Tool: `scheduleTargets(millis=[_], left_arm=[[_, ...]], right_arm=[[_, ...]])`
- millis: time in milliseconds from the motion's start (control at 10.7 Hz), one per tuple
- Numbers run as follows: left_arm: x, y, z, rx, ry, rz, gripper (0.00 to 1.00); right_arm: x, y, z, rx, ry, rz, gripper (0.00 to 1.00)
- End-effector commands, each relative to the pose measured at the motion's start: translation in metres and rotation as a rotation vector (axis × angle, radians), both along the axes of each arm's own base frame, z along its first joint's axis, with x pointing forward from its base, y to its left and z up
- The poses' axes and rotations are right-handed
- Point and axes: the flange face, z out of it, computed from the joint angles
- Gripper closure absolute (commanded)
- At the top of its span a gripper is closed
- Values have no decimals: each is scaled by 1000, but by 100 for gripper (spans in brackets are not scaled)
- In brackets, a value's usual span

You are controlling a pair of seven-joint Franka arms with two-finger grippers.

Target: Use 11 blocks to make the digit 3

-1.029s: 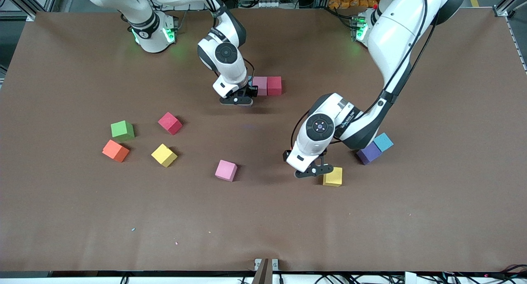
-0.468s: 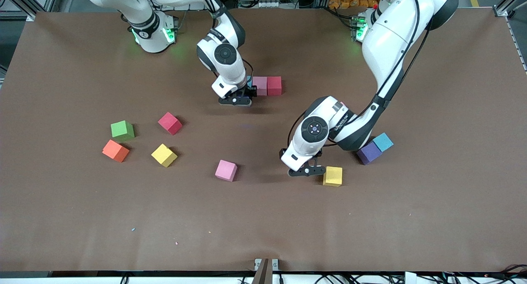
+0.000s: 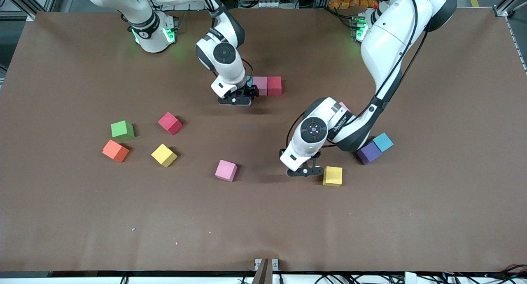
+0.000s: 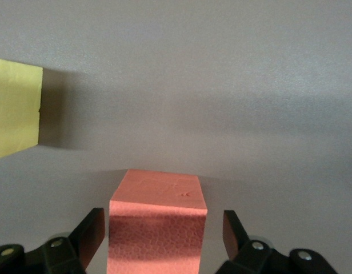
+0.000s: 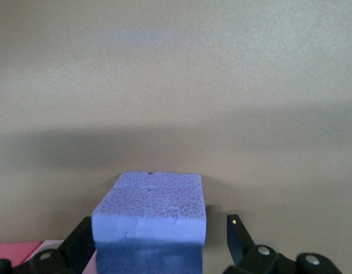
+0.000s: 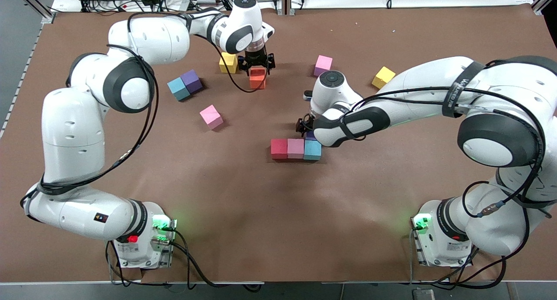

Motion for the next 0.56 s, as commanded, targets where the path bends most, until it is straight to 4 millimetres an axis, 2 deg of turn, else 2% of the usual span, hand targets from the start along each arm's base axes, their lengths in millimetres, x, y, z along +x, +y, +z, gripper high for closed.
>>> scheduleTargets(millis=[0, 281, 374, 468], left_arm=[[2, -3, -4, 16, -16, -24, 29], [1, 0, -8, 39, -30, -45, 59], [3, 1, -5, 38, -35, -33, 76], [6, 2, 6, 33, -47, -21, 88]], right_arm=[[-2, -5, 26, -6, 1, -10, 0], [5, -10, 43, -5, 3, -24, 0], [13, -16, 46, -7, 6, -40, 0], [23, -22, 49, -9, 10, -55, 0]])
